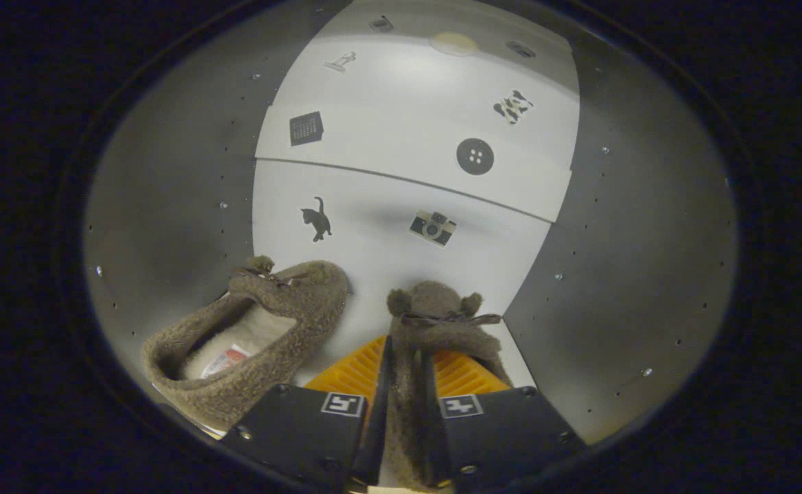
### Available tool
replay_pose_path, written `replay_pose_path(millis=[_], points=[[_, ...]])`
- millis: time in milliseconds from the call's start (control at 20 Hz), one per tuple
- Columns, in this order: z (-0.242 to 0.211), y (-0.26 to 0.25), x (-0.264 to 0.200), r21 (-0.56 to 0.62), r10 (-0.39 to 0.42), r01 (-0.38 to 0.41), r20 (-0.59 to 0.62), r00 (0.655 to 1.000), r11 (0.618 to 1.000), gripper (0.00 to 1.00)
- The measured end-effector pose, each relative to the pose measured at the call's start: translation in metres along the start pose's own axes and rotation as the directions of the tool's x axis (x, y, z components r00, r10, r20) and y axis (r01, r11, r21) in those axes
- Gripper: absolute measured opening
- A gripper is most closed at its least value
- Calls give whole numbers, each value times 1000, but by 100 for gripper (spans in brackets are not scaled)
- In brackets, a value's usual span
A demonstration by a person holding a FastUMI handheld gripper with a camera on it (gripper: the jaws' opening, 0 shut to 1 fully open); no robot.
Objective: Open the shoe cabinet door, grab the shoes and put them into the shoe cabinet, then close the shoe cabinet door.
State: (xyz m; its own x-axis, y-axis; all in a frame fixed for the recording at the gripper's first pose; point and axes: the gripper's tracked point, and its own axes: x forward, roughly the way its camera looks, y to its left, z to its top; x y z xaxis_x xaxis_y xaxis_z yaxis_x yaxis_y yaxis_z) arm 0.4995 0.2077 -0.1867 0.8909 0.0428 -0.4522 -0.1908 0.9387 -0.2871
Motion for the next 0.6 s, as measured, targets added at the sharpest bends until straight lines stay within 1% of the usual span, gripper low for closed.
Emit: replay_pose_path(millis=[100, 200, 350, 450, 600], points=[[-2, 4, -7, 31, 15, -15, -11, 1000, 999, 53], [0, 2, -20, 62, 4, -4, 5, 1000, 998, 70], [11, -1, -48, 98, -19, 11, 85, 996, 995, 70], [18, 0, -76, 103, -24, 10, 135, 991, 995, 82], [30, 7, -126, 121, 0, -23, 188, 982, 992, 100]])
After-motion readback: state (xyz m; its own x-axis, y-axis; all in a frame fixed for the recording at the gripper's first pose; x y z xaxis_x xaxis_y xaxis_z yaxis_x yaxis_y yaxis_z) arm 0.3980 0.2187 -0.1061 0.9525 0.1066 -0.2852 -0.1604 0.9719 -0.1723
